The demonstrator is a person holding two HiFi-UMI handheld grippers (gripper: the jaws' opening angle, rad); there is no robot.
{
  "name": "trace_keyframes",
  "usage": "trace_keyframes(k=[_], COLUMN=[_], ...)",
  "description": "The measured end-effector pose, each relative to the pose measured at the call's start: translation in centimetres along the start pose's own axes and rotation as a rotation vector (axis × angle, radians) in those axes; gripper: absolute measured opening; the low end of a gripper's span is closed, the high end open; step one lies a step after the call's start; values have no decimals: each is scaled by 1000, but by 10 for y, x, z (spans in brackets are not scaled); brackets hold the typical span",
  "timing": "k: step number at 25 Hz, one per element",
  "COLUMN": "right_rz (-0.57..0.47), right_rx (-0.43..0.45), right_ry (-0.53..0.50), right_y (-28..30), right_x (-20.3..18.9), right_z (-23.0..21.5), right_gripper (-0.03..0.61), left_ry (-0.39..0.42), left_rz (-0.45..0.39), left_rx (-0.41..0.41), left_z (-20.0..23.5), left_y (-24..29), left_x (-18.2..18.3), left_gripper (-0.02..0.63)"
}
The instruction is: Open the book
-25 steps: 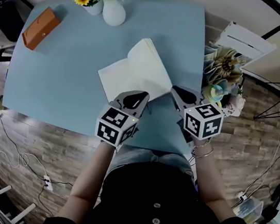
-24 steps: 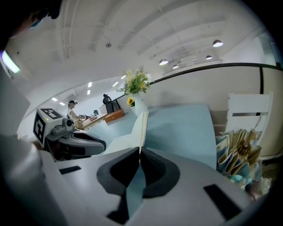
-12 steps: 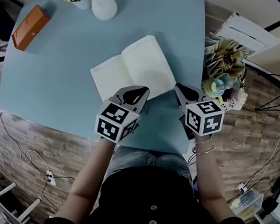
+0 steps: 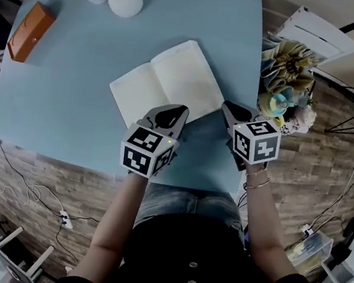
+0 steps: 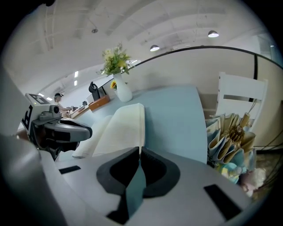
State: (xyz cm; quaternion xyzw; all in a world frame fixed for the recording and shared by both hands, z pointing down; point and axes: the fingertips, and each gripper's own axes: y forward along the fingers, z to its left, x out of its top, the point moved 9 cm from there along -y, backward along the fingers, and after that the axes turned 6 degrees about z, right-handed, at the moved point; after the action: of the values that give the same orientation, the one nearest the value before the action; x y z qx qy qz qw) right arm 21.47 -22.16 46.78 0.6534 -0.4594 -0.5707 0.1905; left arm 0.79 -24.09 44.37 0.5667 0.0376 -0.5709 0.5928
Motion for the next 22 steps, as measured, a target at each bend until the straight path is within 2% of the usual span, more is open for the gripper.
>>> trace_keyframes(k=[12, 22], right_rz=[96, 109], right_rx=[-49, -59], right_ry=[-73, -135], right_y=[14, 17], right_x=[-3, -2], right_z=[-2, -3], right_gripper=[25, 41], left_ry=[-10, -7], left_rz=[15, 29], left_rx=[-2, -19], left_z=[1, -2], left_y=[8, 10], left_x=[-6, -9], left_gripper=[14, 14])
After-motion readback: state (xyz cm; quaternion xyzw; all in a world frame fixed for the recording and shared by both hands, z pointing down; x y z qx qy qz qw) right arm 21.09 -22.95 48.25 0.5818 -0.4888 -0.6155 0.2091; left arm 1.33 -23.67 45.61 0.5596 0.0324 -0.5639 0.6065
